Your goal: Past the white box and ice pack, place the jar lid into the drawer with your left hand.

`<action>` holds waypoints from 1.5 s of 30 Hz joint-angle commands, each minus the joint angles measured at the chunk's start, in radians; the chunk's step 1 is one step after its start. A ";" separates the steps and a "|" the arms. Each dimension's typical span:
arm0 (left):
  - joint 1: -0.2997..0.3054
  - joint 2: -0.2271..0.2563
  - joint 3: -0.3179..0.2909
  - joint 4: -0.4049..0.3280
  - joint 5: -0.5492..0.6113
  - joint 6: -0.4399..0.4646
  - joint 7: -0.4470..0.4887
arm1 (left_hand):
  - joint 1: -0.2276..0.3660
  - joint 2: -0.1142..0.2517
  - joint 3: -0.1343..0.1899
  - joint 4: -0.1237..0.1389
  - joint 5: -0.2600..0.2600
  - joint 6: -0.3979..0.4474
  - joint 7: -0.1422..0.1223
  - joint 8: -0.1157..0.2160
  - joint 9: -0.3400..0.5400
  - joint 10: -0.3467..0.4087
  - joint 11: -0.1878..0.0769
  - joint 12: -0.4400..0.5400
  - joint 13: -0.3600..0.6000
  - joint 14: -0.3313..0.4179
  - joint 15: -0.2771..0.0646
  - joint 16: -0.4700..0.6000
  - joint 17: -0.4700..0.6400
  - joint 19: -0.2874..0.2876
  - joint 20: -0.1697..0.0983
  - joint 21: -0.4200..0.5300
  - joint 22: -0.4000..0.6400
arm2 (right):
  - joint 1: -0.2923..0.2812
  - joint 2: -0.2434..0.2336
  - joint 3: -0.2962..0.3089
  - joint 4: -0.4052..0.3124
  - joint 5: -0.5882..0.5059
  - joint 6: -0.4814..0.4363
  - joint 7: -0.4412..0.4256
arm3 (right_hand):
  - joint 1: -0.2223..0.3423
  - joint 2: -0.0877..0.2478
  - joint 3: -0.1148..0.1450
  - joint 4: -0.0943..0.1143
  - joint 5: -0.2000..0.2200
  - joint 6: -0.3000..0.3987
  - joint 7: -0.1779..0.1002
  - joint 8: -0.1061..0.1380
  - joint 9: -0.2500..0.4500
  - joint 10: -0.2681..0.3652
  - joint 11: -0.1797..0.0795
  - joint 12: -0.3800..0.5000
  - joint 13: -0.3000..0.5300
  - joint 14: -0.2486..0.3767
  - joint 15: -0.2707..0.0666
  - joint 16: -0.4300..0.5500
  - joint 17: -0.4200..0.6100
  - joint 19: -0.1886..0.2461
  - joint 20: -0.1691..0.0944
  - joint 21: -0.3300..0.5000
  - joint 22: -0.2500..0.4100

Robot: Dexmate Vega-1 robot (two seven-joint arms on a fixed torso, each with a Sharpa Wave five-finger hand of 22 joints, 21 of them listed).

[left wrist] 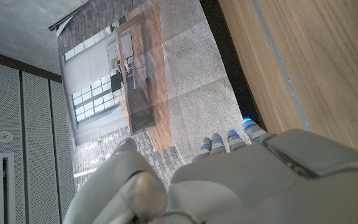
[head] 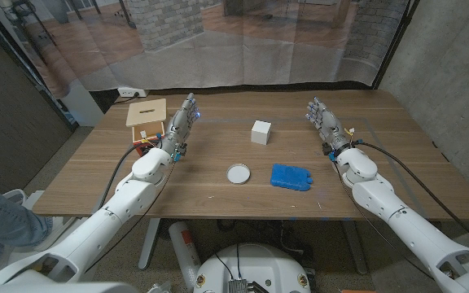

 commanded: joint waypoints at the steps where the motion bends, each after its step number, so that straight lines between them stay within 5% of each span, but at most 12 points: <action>1: 0.026 0.008 -0.005 -0.037 0.020 -0.041 0.006 | 0.007 0.007 0.005 -0.003 0.010 0.009 0.000 0.007 0.003 0.007 -0.001 0.006 0.003 -0.010 0.000 0.004 0.001 -0.093 0.005 -0.005 0.004 | 0.010 -0.001 0.002 0.009 -0.004 0.007 0.005 | 0.010 0.002 0.004 -0.007 0.003 0.008 -0.005 0.003 0.003 0.008 0.002 0.010 0.005 0.010 0.001 0.008 0.004 0.010 -0.017 0.009 0.006; 45: 0.143 0.057 -0.044 -0.124 0.089 -0.150 0.028 | 0.029 0.021 0.006 -0.015 0.012 0.043 -0.004 0.011 0.004 0.031 0.000 0.008 0.002 0.013 -0.002 0.004 0.001 -0.074 0.008 -0.022 0.005 | -0.002 0.015 0.008 0.001 -0.021 0.047 -0.024 | 0.013 0.004 -0.001 -0.018 0.004 0.026 -0.011 0.006 0.003 -0.008 -0.007 0.005 0.004 0.010 -0.014 0.005 0.003 0.009 -0.025 0.009 0.006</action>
